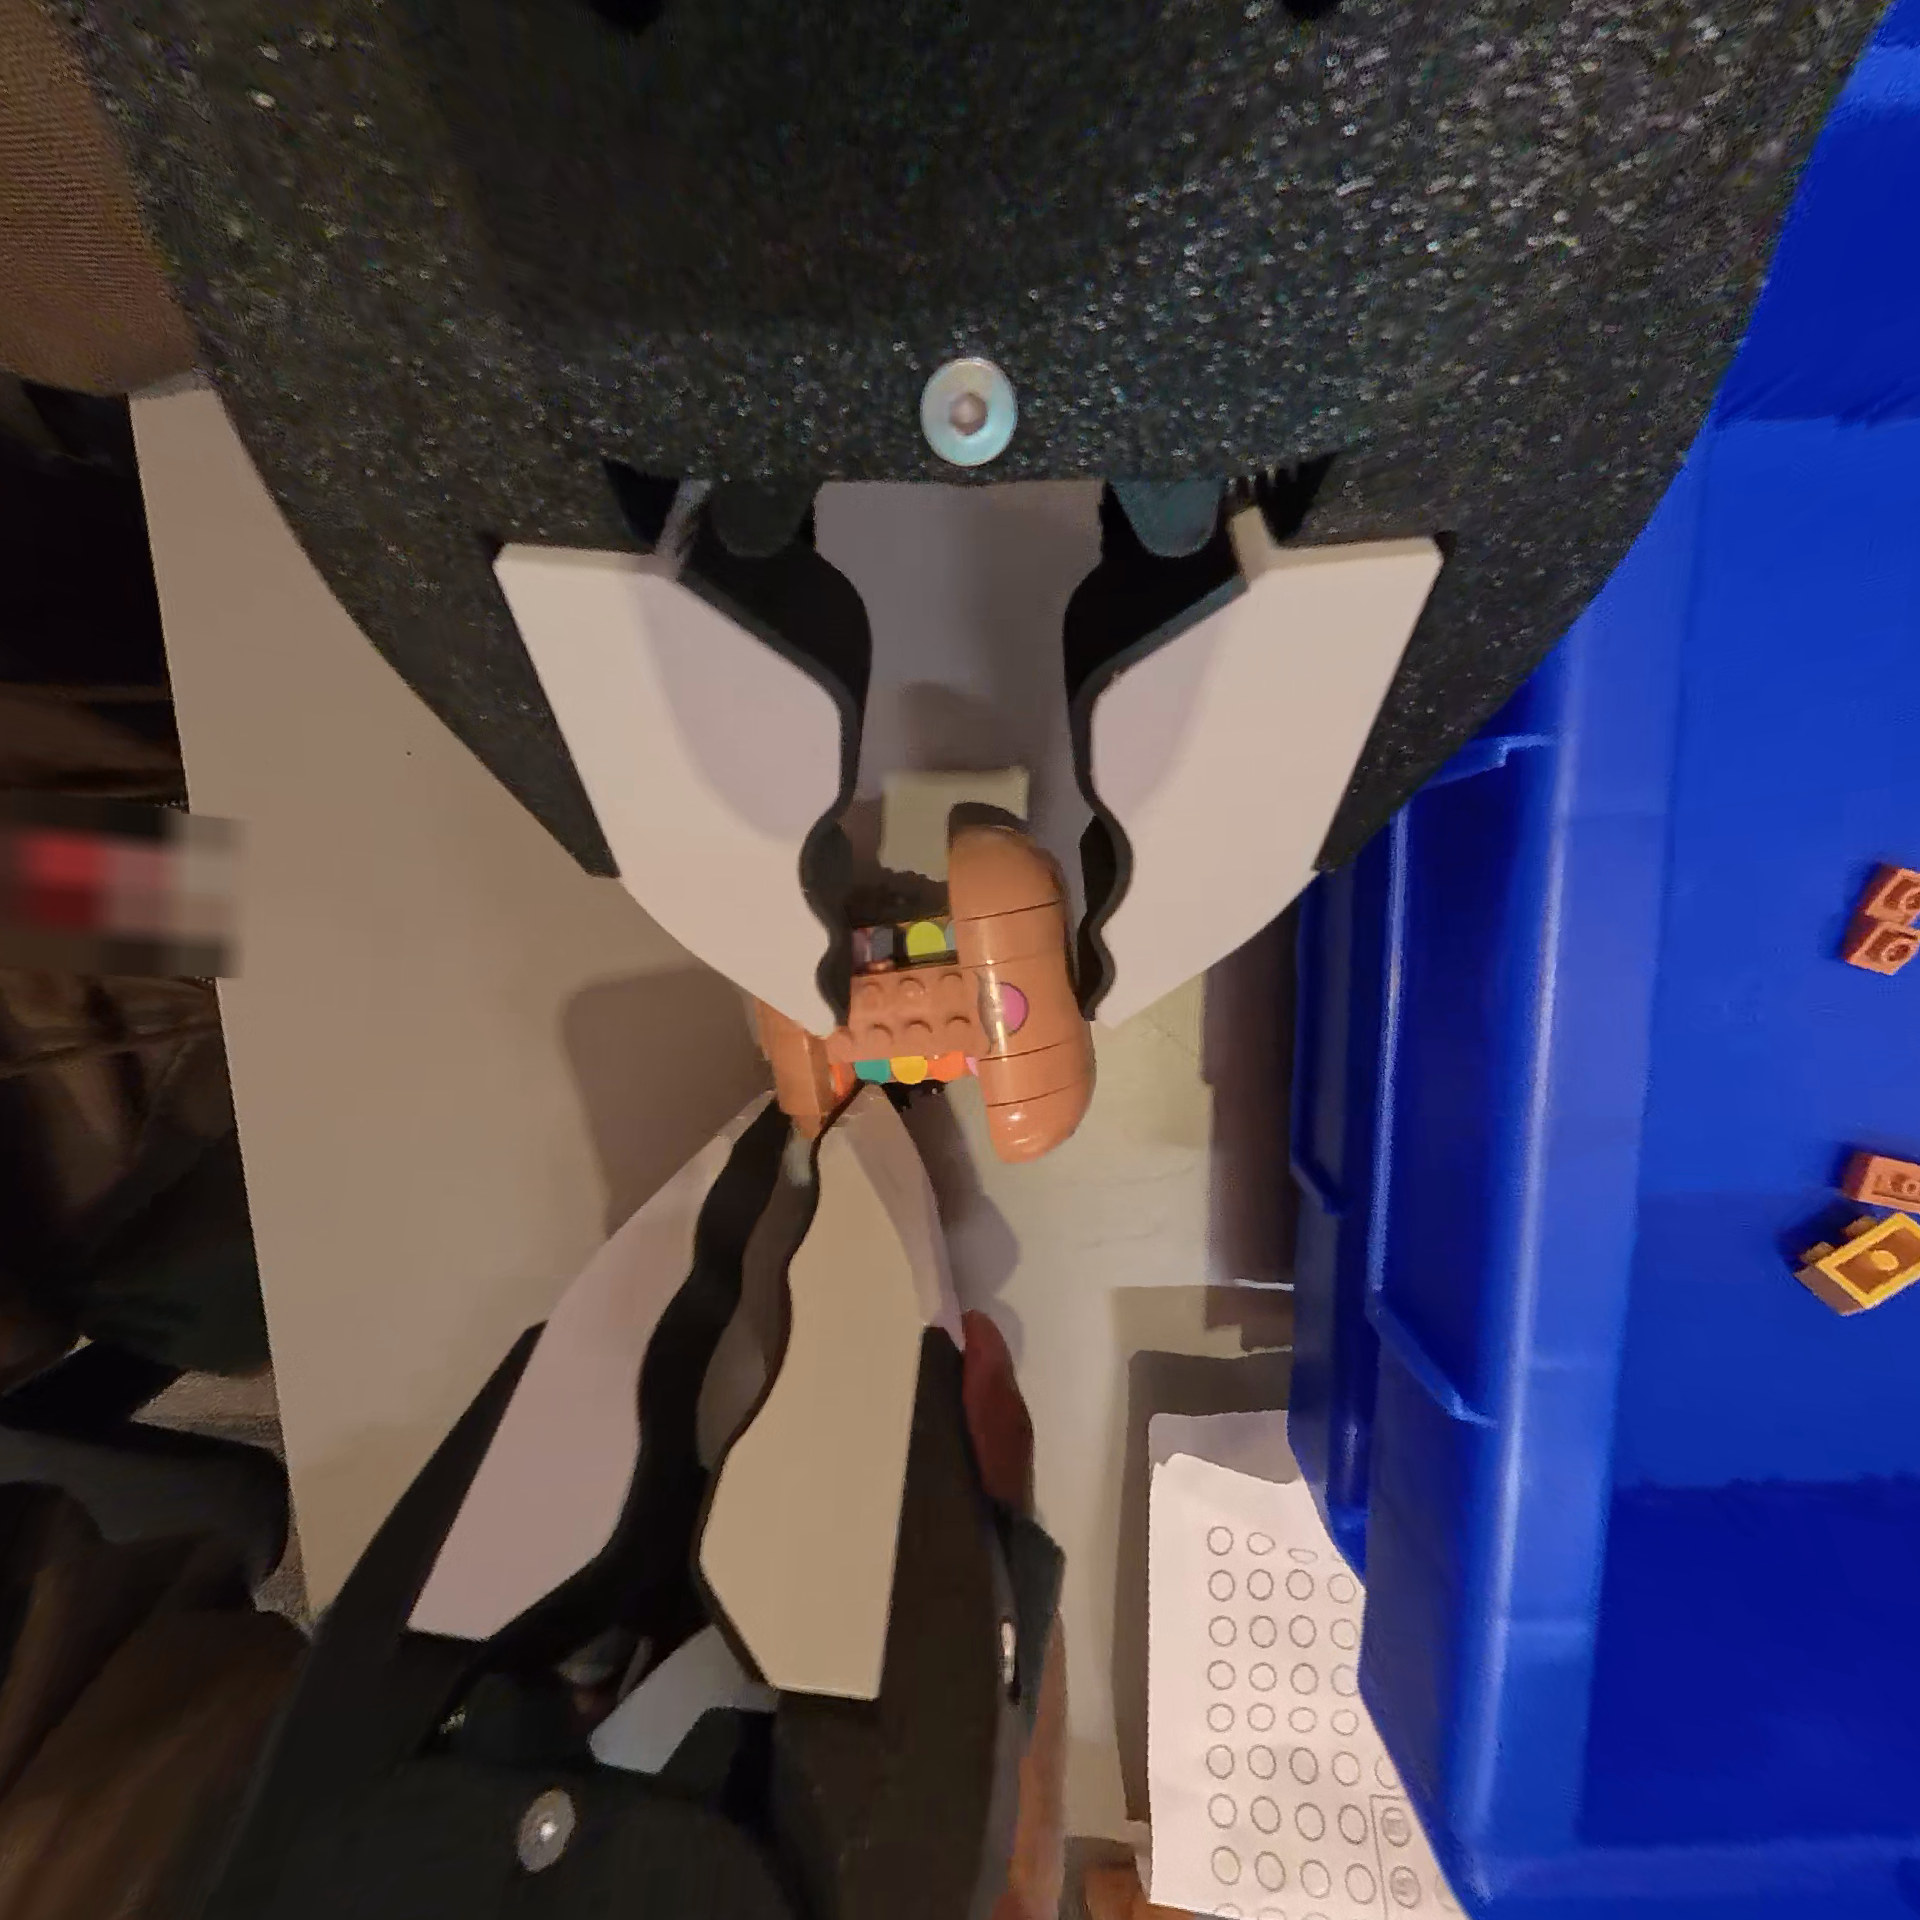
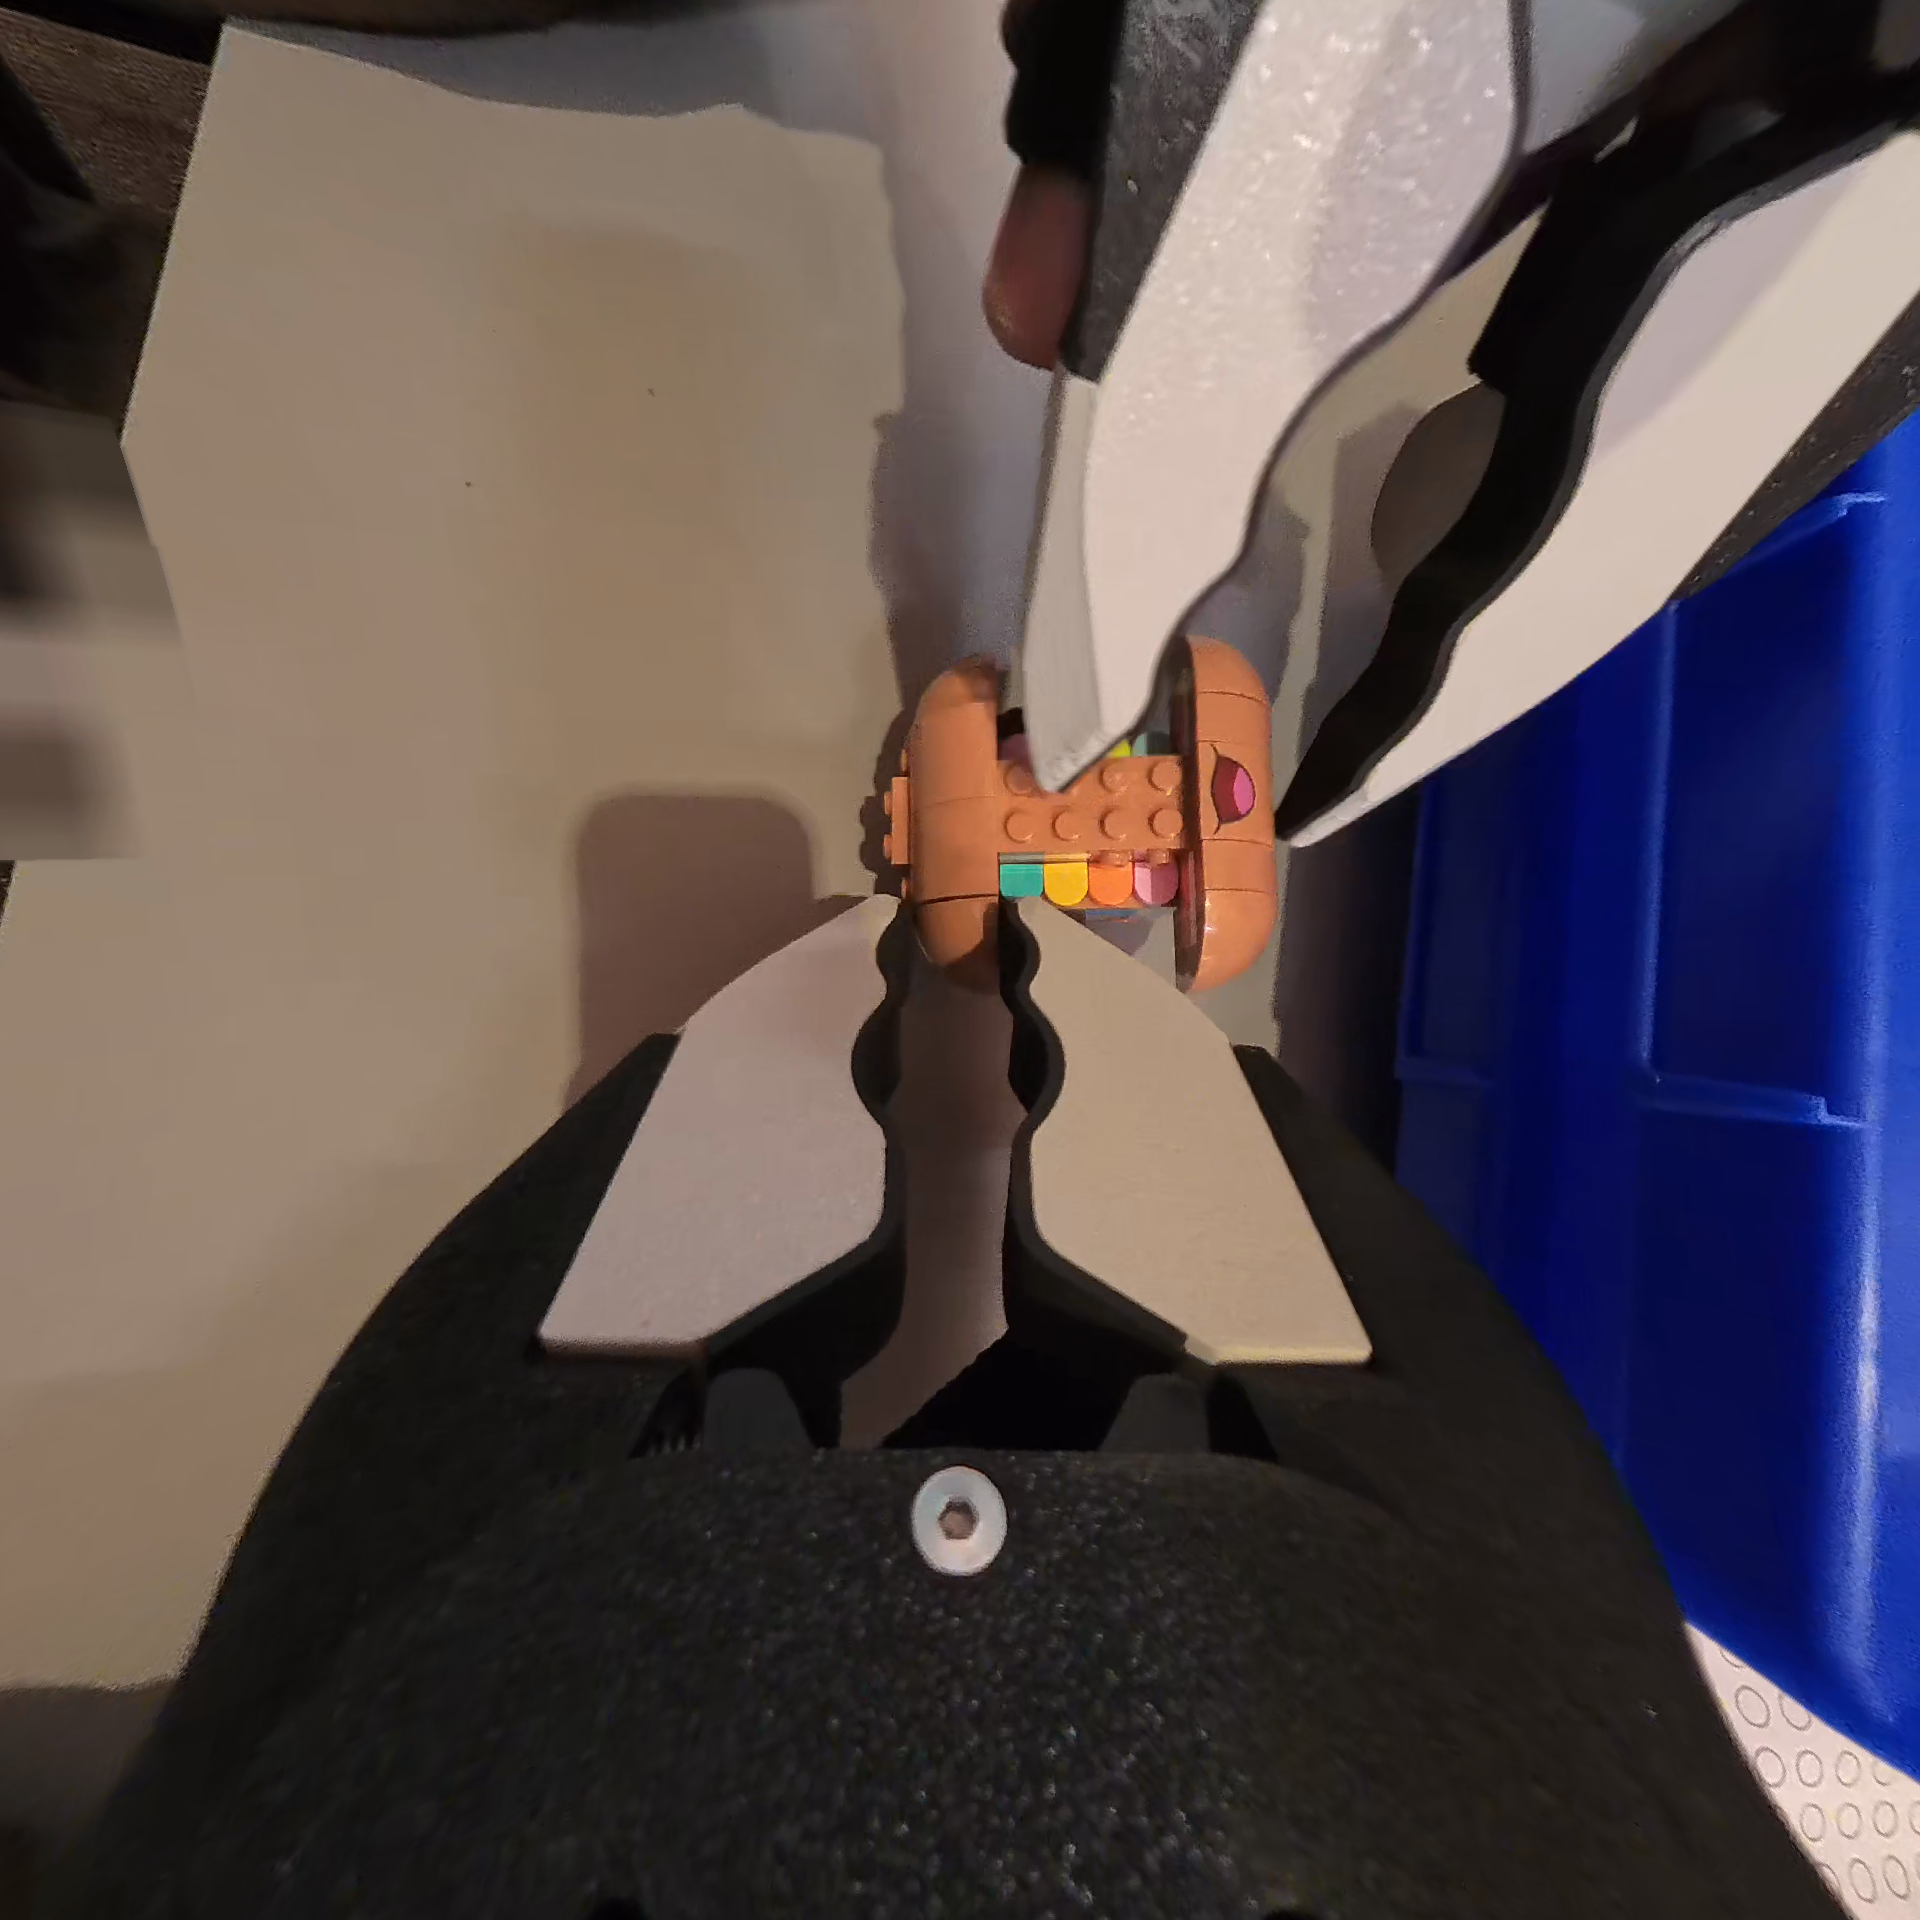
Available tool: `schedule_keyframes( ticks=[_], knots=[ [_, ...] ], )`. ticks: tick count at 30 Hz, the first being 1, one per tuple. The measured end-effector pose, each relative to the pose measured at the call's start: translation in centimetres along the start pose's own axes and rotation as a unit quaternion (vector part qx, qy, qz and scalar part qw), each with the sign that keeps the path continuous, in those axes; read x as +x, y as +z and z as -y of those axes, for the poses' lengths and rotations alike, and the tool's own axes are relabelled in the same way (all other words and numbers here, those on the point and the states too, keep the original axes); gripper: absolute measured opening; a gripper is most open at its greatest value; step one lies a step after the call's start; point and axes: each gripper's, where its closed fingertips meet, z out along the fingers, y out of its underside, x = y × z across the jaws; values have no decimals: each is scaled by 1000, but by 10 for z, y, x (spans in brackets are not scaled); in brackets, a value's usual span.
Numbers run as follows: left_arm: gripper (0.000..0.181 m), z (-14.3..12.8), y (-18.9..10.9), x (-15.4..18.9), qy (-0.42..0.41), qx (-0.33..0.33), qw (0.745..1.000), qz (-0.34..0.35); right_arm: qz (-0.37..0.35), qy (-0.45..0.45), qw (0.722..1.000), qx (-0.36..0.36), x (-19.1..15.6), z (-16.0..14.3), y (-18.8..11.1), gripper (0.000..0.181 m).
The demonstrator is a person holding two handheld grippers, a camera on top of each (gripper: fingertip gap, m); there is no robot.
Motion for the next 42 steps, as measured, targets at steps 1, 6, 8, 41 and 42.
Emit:
schedule_keyframes(
  ticks=[1, 6, 8, 41, 42],
  knots=[
    [46, 0, 0, 1, 7, -1, 1000, 2, -3, 1, 1000, 0, 1, 0, 0, 16],
    [70, -2, 6, 5, 44, -33, 998, 24, -17, 8, 1000, -1, 7, -2, 1, 16],
    [76, -6, 12, 5, 55, -57, 996, 37, -23, 6, 1000, -3, 8, -2, 2, 16],
    [74, -14, 30, -9, 25, -56, 997, 38, -249, -197, 948, 0, 16, -7, 1, 18],
    [74, -14, 30, -9, 25, -55, 997, 37, -253, -201, 947, -1, 16, -7, 1, 18]
  ],
)
